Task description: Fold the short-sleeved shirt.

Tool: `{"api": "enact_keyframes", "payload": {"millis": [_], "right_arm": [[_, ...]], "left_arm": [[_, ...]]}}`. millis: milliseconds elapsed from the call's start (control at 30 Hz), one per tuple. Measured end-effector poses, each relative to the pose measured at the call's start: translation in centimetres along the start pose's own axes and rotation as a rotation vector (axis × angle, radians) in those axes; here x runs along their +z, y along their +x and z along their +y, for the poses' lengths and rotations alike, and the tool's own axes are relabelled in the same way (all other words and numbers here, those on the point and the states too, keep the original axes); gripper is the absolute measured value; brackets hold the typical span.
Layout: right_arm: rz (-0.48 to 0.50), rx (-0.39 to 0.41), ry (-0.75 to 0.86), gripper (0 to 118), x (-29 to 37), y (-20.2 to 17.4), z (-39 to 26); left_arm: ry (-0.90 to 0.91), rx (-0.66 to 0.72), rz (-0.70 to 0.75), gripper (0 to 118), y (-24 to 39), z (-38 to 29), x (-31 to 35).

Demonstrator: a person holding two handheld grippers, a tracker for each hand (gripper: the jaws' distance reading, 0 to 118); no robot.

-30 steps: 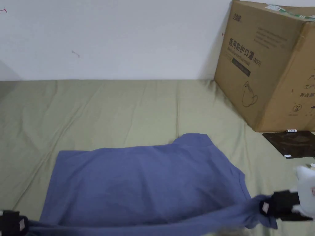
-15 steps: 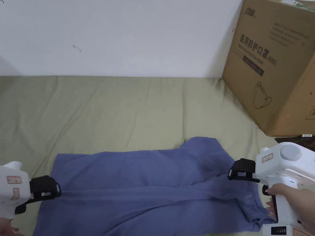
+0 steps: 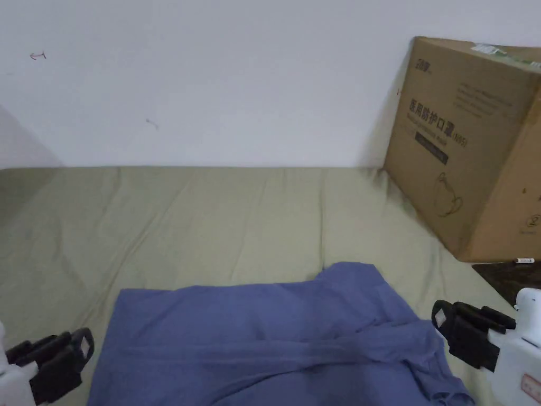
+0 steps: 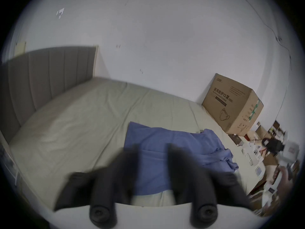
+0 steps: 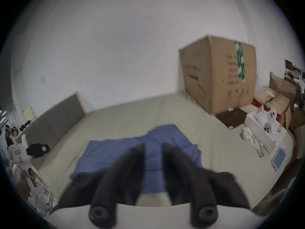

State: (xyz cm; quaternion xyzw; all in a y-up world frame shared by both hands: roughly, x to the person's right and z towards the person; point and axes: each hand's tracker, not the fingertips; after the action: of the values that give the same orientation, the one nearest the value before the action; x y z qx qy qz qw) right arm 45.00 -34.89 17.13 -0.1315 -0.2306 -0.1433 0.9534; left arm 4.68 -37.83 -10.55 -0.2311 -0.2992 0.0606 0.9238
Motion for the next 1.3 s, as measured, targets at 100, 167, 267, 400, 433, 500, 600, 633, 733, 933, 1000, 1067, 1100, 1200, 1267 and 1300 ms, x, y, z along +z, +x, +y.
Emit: {"api": "enact_keyframes", "payload": {"millis": [100, 167, 267, 400, 433, 500, 600, 633, 733, 933, 1000, 1067, 1100, 1200, 1267, 1300], "right_arm": [[0.057, -0.089, 0.05, 0, 0.6, -0.2, -1.8], [0.084, -0.158, 0.035, 0, 0.9, -0.5, -2.0], [0.121, -0.173, 0.013, 0, 1.0, -0.1, -2.1], [0.139, -0.187, -0.019, 0, 0.7, 0.8, -1.8], [0.139, -0.214, -0.032, 0, 0.6, 0.9, -1.9], [0.121, -0.253, -0.058, 0, 0.1, 1.5, -2.2], [0.105, -0.296, -0.093, 0, -0.6, 2.4, -2.8], [0.098, -0.304, -0.104, 0, -0.8, 2.8, -2.9], [0.068, -0.31, -0.13, 0, -1.2, 3.6, -3.2], [-0.012, -0.29, -0.181, 0, -2.7, 5.8, -2.8], [-0.038, -0.269, -0.223, 0, -3.6, 7.0, -2.5], [-0.056, -0.257, -0.285, 15, -5.1, 8.7, -2.4], [-0.064, -0.252, -0.329, 46, -6.1, 9.7, -2.3], [-0.049, -0.304, -0.536, 110, -10.0, 12.6, -2.6], [-0.119, -0.306, -0.628, 118, -12.2, 14.1, -3.4], [-0.138, -0.307, -0.675, 118, -13.8, 15.1, -4.0]], "left_arm": [[0.023, -0.057, 0.019, 0, 1.3, -1.5, 2.3], [-0.012, -0.05, -0.008, 0, 0.8, -1.7, 2.4], [-0.117, -0.031, 0.05, 0, -0.1, -1.4, 1.7], [-0.364, 0.094, 0.1, 0, -4.0, -0.1, -3.8], [-0.431, 0.135, 0.091, 0, -5.1, -0.3, -5.9], [-0.544, 0.203, 0.056, 13, -7.0, -1.2, -9.6], [-0.633, 0.159, 0.133, 106, -8.0, -3.1, -13.3], [-0.633, 0.126, 0.144, 103, -8.1, -3.5, -14.2], [-0.7, 0.062, 0.19, 103, -7.9, -5.9, -16.5], [-0.689, -0.092, 0.25, 99, -3.5, -8.7, -15.7], [-0.648, -0.099, 0.225, 51, -1.9, -8.0, -14.2], [-0.607, -0.16, 0.198, 2, -3.1, -8.4, -14.9], [-0.614, -0.177, 0.198, 2, -3.5, -8.4, -15.2], [-0.627, -0.042, 0.057, 2, -3.8, -6.8, -14.5], [-0.604, -0.098, 0.105, 2, -3.5, -6.0, -14.3], [-0.595, -0.126, 0.114, 2, -3.5, -5.6, -14.3]]}}
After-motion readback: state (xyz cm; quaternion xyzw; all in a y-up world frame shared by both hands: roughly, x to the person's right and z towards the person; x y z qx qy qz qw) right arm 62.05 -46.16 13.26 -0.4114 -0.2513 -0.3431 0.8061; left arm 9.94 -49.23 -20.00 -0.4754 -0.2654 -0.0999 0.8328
